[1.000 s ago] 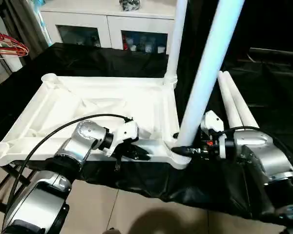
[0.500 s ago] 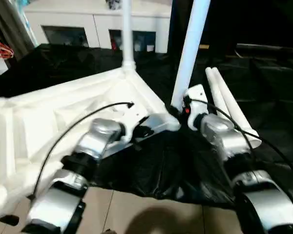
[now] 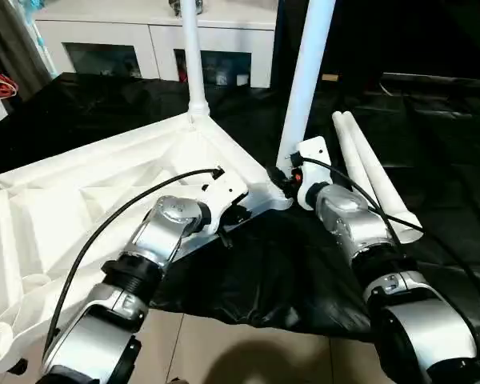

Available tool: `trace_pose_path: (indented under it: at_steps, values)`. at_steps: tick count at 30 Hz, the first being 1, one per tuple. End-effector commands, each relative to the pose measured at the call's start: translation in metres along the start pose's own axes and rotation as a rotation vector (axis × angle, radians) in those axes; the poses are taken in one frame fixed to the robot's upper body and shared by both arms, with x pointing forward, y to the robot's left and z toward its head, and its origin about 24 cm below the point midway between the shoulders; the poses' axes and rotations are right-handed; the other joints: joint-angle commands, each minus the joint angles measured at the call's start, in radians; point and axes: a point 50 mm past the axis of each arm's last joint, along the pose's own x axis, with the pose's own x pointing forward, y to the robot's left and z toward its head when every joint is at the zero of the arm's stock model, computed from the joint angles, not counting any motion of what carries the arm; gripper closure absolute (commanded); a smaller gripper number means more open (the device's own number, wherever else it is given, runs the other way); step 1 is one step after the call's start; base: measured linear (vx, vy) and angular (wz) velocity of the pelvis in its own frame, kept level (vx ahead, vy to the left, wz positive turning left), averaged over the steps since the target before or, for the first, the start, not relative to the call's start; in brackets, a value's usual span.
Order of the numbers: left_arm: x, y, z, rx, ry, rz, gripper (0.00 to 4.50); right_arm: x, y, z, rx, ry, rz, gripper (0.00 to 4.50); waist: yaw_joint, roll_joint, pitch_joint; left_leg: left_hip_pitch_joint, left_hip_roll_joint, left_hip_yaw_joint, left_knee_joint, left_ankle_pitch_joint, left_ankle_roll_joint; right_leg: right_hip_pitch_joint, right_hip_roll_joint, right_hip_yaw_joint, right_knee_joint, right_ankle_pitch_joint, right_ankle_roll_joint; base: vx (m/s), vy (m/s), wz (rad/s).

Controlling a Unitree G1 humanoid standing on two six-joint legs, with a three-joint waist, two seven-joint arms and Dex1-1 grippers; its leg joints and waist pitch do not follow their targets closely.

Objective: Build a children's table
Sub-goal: Insert table leg to table base

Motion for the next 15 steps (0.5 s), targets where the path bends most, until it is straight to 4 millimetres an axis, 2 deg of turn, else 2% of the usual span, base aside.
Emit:
trace_pose_path:
  at_steps: [1, 4, 9, 11, 15]
  values:
    - [-0.003, -0.001, 0.021, 0.094, -0.065, -0.025, 4.50, -0.001, 0.012, -0.032, 0.069, 0.125, 0.054, 1.63, 0.006, 0.004, -0.064, -0.008, 0.004, 0.005, -0.071, -0.148, 0.040, 0.065, -0.039, 0.026, -0.059, -0.094, -0.256, 0.000, 0.000, 0.00]
    - [-0.006, 0.000, 0.019, 0.101, -0.063, -0.040, 4.50, -0.002, 0.010, -0.026, 0.075, 0.086, 0.091, 1.48, 0.006, 0.005, -0.064, -0.008, 0.004, 0.006, -0.069, -0.135, 0.052, 0.066, -0.038, 0.025, -0.055, -0.044, -0.273, 0.000, 0.000, 0.00]
    - [-0.010, 0.002, 0.016, 0.128, -0.054, -0.071, 4.50, -0.006, 0.003, -0.016, 0.026, 0.043, 0.124, 1.06, 0.010, 0.004, -0.063, -0.003, 0.006, 0.007, -0.070, -0.151, 0.053, 0.064, -0.039, 0.027, -0.058, -0.069, -0.278, 0.000, 0.000, 0.00]
    - [-0.013, 0.003, 0.014, 0.151, -0.058, -0.110, 4.50, -0.012, -0.001, -0.012, -0.007, 0.023, 0.174, 0.81, 0.015, 0.005, -0.066, -0.003, 0.006, 0.008, -0.067, -0.134, 0.058, 0.065, -0.039, 0.027, -0.053, -0.033, -0.283, 0.000, 0.000, 0.00]
    - [-0.017, -0.001, 0.013, 0.188, -0.092, -0.215, 4.50, -0.023, -0.006, -0.014, -0.068, 0.035, 0.267, 0.81, 0.026, 0.004, -0.070, -0.006, 0.006, 0.009, -0.061, -0.088, 0.082, 0.068, -0.037, 0.024, -0.044, 0.038, -0.295, 0.000, 0.000, 0.00]
